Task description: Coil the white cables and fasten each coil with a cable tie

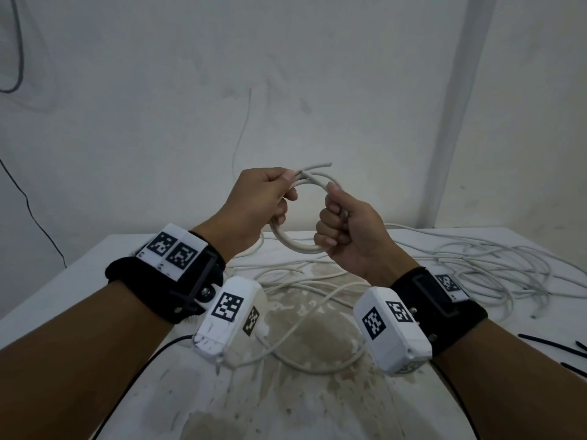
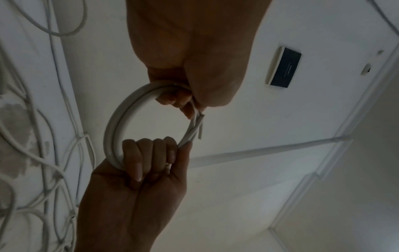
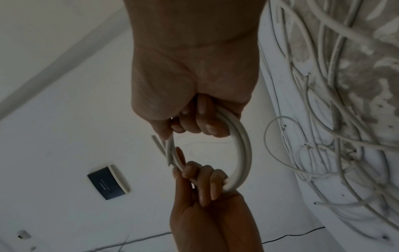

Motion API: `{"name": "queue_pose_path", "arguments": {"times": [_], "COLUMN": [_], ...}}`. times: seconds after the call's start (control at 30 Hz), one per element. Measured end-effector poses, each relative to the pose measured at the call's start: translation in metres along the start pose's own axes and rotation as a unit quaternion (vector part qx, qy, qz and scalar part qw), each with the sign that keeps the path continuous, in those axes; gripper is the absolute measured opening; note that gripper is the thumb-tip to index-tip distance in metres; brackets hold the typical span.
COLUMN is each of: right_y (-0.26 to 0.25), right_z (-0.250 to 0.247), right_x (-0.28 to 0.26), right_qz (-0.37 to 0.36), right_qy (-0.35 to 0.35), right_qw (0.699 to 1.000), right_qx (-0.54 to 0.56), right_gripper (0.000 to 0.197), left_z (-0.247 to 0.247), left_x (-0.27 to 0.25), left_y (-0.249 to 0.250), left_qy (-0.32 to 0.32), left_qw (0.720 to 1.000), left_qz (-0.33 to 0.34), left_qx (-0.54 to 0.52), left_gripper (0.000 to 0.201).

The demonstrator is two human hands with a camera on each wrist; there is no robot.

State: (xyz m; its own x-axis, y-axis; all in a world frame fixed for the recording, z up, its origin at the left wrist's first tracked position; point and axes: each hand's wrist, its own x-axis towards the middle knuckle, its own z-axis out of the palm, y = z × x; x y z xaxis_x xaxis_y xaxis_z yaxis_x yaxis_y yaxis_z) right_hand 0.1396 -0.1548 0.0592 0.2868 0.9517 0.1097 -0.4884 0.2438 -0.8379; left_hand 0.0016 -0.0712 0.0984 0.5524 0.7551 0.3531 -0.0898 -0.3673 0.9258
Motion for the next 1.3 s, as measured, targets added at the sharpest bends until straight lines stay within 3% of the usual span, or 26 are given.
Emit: {"name": "queue_pose_path", "arguments": {"times": [0.13, 0.23, 0.37, 0.47, 0.67, 0.83, 1.1, 1.3], "right_y": [0.002, 0.005, 0.008, 0.007, 0.004, 0.009, 0.003, 0.005], "right_z": [0.001, 0.004, 0.01, 0.008, 0.005, 0.011, 0.007, -0.003], "right_x": [0.001, 0.0, -0.002, -0.002, -0.003, 0.001, 0.007, 0.006], "right_qz": [0.003, 0.01, 0.006, 0.014, 0.03, 0.006, -0.058, -0.053], "right_qy": [0.016, 0.026, 0.015, 0.001, -0.01, 0.047, 0.121, 0.109], "right_qw": [1.0, 0.999, 1.0, 0.999, 0.999, 0.999, 0.988, 0.987], "right_qx": [-0.014, -0.023, -0.002, 0.048, 0.044, 0.013, 0.072, 0.106], "right_gripper": [0.043, 0.043, 0.044, 0.051, 0.036, 0.041, 0.042, 0.043], "left_z": [0.001, 0.003, 0.005, 0.003, 0.004, 0.012, 0.01, -0.004], "left_x": [-0.001, -0.006, -0.003, 0.001, -0.004, -0.006, -0.008, 0.002], "left_y": [0.005, 0.005, -0.001, -0.007, -0.007, -0.01, -0.015, -0.015], "left_qy": [-0.024, -0.023, 0.047, 0.076, 0.096, 0.093, 0.119, 0.235], "left_qw": [0.999, 0.987, 0.966, 0.969, 0.966, 0.966, 0.99, 0.972], "left_qz": [0.023, 0.077, 0.117, 0.107, 0.12, 0.132, 0.047, -0.011], "left_qx": [0.04, 0.139, 0.226, 0.209, 0.209, 0.203, 0.057, -0.013], "left_gripper": [0.027, 0.034, 0.048, 0.056, 0.05, 0.05, 0.033, 0.03]}}
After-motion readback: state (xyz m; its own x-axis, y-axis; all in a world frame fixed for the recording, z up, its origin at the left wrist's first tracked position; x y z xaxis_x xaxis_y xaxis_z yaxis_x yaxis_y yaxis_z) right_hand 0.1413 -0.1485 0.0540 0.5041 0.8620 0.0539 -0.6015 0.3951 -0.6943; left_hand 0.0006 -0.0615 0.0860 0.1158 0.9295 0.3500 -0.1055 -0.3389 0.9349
